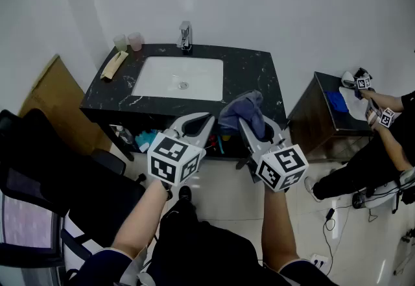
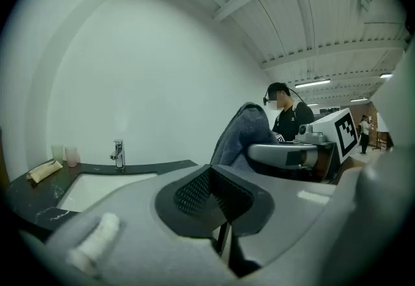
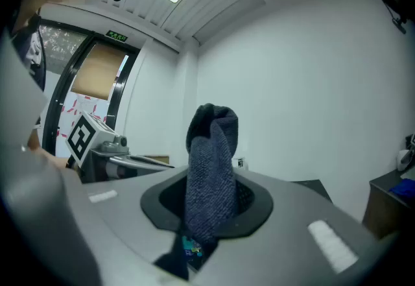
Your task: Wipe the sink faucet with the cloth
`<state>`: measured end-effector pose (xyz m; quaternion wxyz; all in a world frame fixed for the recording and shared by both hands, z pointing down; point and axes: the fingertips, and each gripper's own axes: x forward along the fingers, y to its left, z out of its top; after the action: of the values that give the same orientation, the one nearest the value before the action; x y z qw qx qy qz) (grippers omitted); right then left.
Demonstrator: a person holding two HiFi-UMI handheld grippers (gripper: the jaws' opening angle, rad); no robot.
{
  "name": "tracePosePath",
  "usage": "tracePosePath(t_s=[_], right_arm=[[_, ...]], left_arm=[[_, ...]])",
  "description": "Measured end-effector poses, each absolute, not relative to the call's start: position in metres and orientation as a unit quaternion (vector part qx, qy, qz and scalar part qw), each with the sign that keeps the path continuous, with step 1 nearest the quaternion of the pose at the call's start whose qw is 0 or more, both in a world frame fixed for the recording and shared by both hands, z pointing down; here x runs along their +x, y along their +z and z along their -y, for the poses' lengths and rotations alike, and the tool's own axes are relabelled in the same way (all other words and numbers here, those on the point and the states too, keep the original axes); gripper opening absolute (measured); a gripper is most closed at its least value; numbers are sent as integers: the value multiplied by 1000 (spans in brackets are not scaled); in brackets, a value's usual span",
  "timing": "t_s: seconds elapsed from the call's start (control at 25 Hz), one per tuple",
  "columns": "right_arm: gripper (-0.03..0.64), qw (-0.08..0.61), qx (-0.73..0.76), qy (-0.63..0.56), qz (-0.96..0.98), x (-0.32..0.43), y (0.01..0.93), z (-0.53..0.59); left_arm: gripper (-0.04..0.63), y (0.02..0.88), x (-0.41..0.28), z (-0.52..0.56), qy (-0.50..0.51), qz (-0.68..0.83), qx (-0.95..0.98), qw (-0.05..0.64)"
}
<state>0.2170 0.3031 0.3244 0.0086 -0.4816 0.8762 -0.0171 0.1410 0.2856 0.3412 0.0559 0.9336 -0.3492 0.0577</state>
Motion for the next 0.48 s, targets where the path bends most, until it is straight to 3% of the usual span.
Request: tracePosePath(t_s=[0.48], right_arm=[[75, -2, -483, -25, -875, 210, 335, -204]], left_arm=[[0, 355, 135, -181, 61, 340, 936, 68]])
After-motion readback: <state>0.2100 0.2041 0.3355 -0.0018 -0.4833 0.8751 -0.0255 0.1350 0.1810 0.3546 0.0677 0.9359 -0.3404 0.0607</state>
